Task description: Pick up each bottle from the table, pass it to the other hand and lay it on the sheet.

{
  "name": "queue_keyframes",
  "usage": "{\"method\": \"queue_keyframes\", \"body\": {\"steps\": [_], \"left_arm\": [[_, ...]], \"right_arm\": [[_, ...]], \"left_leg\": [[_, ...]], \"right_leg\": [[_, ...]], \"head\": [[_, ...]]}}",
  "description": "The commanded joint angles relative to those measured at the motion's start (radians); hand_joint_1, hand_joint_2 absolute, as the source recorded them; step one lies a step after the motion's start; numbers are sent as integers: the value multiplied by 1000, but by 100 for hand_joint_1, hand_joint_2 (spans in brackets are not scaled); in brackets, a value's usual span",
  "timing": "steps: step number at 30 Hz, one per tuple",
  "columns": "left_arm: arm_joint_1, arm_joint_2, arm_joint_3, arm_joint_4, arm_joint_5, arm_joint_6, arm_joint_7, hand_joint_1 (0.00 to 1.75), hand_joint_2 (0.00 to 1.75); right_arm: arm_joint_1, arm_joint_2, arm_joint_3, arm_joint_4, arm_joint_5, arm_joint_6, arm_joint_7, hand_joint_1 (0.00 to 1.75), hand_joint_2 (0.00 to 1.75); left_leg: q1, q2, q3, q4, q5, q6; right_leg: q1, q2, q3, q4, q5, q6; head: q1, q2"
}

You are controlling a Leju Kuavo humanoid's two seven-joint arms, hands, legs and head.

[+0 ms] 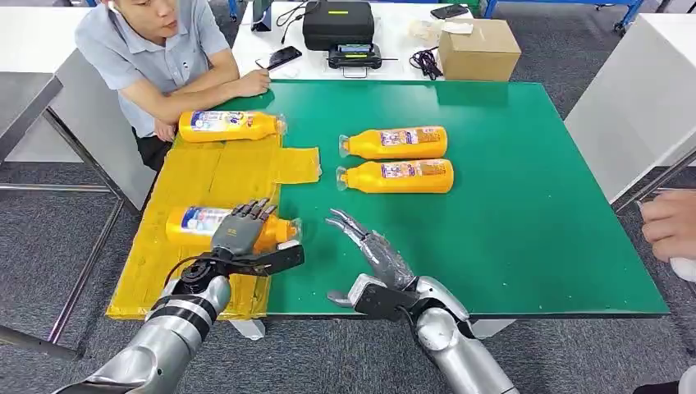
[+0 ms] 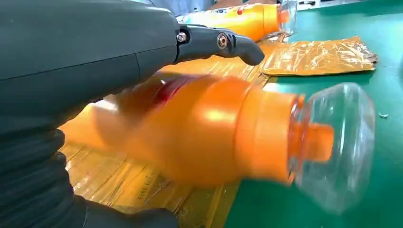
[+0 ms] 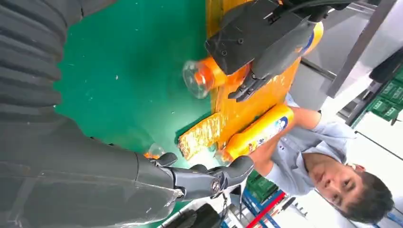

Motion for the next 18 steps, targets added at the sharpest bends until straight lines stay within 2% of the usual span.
{"method": "queue_keyframes", "body": {"steps": [1, 18], "left_arm": [[9, 12, 14, 97, 29, -52, -2, 0, 175], [25, -2, 3, 56, 52, -12, -38, 0, 175]], "right_arm": [[-41, -9, 9, 69, 1, -7, 0, 0, 175], [-36, -11, 2, 63, 1, -14, 0, 0, 175]], "left_leg": [[0, 2, 3, -1, -1, -1], [1, 2, 3, -1, -1, -2]], "right_leg": [[1, 2, 2, -1, 0, -2], [1, 2, 2, -1, 0, -2]], "head": [[0, 0], [0, 0]]}}
